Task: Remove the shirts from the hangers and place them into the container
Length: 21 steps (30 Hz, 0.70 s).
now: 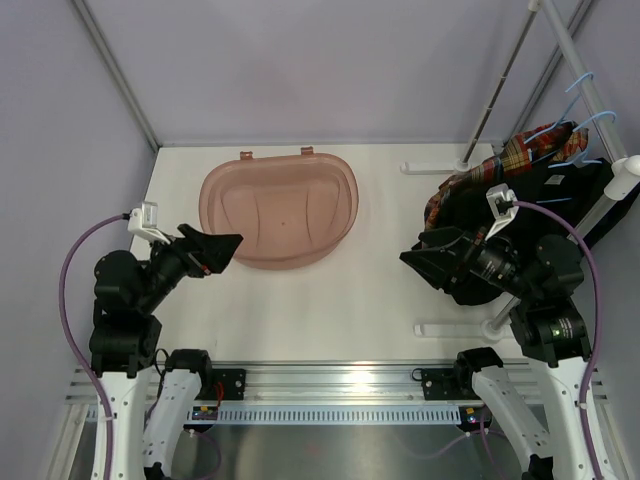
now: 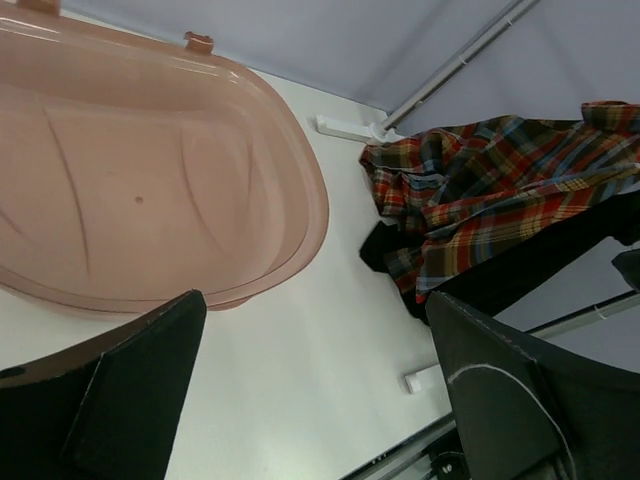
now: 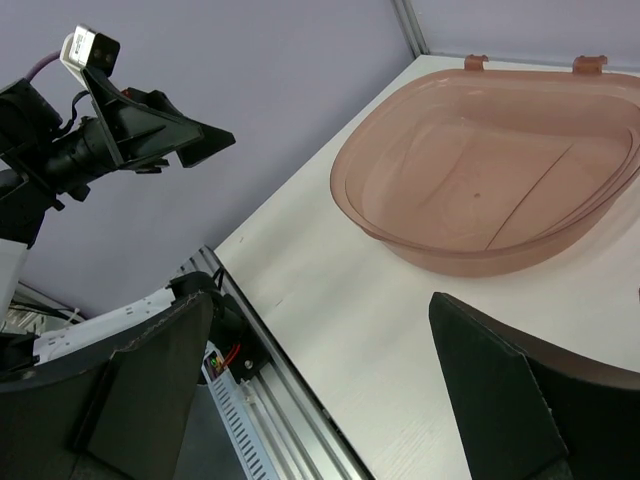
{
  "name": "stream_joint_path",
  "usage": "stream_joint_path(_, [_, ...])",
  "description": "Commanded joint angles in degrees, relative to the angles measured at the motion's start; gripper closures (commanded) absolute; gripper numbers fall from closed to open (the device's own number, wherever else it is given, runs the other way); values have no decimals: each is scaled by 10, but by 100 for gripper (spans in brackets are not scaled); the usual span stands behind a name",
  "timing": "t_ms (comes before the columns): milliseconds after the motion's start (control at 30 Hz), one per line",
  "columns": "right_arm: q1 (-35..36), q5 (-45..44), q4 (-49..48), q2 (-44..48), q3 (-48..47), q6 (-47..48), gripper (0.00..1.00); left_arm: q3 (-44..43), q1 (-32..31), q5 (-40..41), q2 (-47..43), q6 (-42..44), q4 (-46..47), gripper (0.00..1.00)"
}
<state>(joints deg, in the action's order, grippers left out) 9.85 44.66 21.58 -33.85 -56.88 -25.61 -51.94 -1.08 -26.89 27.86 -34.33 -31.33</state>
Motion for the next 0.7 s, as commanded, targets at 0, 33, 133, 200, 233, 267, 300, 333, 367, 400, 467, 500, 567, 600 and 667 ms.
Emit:
stream_joint_path(0, [4,-8,21,3,-24,-1,1,16,3,-58,-6,-59,86,1])
stream_joint_path(33, [4,0,0,4,-21,-21,1,17,3,-79,-5,-62,92,1])
stream_joint_path(133, [4,15,-10,-4,-17,-57,1,15,3,-243,39,-36,155,1])
stream_joint_path(200, [4,29,-51,13,7,-72,0,67,3,-287,68,-145,266,1])
stream_joint_path(233, [4,42,-123,26,29,-120,1,82,3,-315,76,-184,377,1])
stream_joint_path(267, [4,59,-151,46,58,-137,1,97,-1,-322,86,-236,419,1])
stream_joint_path(300, [4,80,-176,48,67,-194,1,101,-4,-325,93,-252,454,1])
stream_joint_path(333, [4,106,-235,44,75,-219,1,98,-8,-319,91,-253,477,1])
stream_joint_path(367, [4,145,-283,35,93,-244,1,90,-11,-304,89,-220,431,1])
stream_joint_path(400, [5,186,-347,9,107,-275,1,57,-11,-288,87,-196,395,1])
stream_joint_path(467, [21,225,-505,-14,160,-390,1,26,-30,-240,90,-148,342,1])
stream_joint_path(500, [28,220,-518,-30,171,-403,1,12,-37,-232,97,-136,324,1])
stream_joint_path(567, [53,198,-472,-37,181,-357,1,-49,-66,-210,138,-103,285,1])
stream_joint_path(600, [81,187,-409,-40,172,-310,0,-74,-78,-204,155,-86,236,1])
stream_joint_path(667, [116,123,-253,-52,141,-186,1,-156,-140,-131,205,-14,170,1])
